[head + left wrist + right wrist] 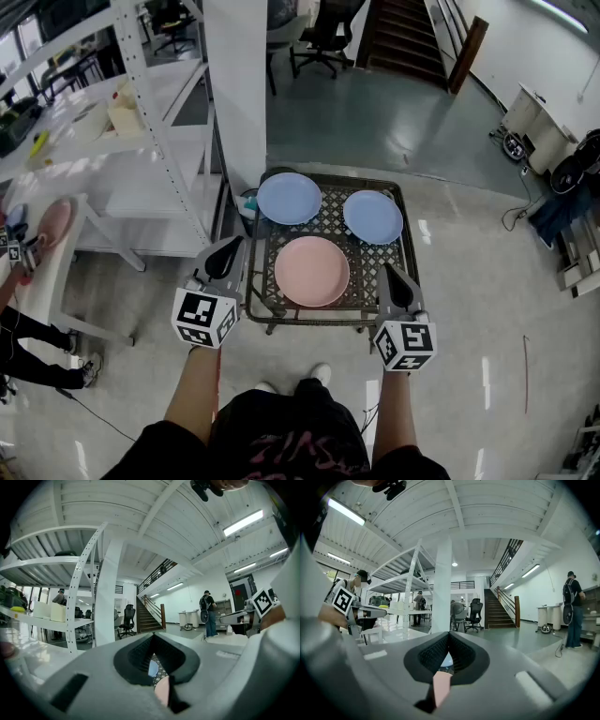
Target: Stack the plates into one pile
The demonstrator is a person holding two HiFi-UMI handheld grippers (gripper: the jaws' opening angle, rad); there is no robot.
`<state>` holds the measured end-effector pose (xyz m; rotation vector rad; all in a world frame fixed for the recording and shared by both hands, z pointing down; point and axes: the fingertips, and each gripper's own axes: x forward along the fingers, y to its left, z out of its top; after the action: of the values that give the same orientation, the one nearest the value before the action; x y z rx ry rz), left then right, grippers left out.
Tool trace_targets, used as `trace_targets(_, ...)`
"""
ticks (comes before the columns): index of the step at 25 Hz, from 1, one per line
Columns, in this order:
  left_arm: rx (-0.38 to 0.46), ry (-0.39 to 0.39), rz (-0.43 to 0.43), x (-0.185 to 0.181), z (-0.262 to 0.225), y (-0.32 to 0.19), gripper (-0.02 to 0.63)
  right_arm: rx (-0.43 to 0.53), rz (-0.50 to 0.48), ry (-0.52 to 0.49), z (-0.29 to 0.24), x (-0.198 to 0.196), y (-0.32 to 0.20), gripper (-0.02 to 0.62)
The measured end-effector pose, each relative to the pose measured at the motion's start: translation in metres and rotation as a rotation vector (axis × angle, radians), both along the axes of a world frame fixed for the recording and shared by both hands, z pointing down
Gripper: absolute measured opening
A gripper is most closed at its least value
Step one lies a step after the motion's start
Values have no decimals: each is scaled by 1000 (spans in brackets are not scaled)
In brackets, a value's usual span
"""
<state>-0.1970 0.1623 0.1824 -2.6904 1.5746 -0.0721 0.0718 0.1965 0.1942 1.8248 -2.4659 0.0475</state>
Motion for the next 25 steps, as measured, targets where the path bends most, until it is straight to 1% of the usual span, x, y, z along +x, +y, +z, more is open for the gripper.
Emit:
trace_targets(10,-9,6,8,-5,4,5,-9,0,2,-2,0,-8,4,11)
trace_targets(16,-16,9,22,-5,8,14,-9,20,2,-21,-3,-13,12,11)
trace_targets(25,-36,14,35,-10,20,19,-9,3,23,-18,8,-15,20,12)
